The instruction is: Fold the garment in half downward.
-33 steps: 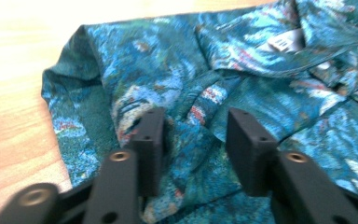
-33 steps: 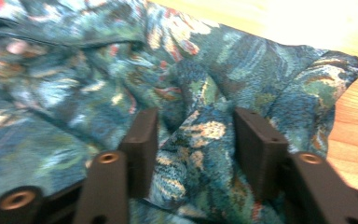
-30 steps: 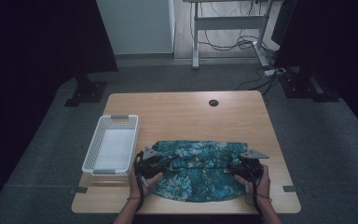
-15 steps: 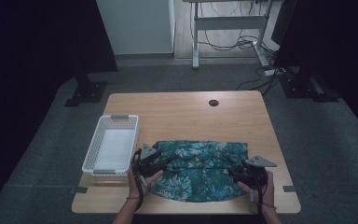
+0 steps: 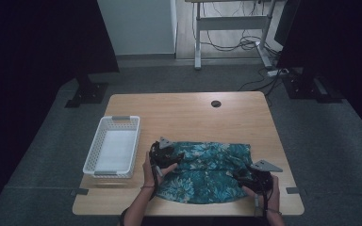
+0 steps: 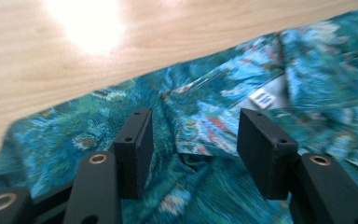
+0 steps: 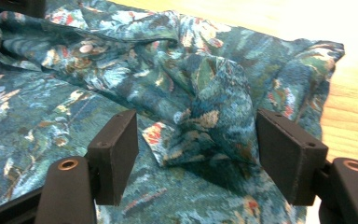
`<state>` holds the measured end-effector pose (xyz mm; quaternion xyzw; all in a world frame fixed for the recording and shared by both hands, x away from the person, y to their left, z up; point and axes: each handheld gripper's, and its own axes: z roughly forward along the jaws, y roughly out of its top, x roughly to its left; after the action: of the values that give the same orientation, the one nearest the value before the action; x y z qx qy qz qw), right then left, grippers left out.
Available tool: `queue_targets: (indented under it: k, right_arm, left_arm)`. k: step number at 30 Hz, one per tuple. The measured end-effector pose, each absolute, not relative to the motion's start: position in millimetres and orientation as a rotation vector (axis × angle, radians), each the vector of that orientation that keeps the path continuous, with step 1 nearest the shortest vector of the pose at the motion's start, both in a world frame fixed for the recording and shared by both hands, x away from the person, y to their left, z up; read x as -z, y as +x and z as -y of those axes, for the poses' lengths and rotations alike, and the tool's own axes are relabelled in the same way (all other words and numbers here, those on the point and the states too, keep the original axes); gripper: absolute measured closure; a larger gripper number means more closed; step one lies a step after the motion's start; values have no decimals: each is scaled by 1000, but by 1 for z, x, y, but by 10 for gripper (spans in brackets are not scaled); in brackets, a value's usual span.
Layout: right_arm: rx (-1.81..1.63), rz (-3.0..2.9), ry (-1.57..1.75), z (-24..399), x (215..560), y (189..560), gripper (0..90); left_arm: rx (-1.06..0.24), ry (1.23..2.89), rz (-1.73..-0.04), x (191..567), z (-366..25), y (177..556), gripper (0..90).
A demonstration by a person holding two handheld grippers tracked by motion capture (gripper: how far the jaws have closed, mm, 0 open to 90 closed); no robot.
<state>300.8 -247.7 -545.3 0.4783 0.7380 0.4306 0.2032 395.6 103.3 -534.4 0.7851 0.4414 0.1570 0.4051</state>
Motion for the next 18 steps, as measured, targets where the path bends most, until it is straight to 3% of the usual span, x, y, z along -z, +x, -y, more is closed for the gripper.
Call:
queue_targets:
  k: [12, 18]
  right_arm:
    - [-1195, -2030, 1390, 259, 548, 302, 304]
    - [-1192, -2027, 1400, 260, 548, 302, 305]
  left_arm:
    - [-377, 2025, -1128, 547, -96, 403, 489]
    - [-473, 2060, -1077, 551, -88, 396, 558]
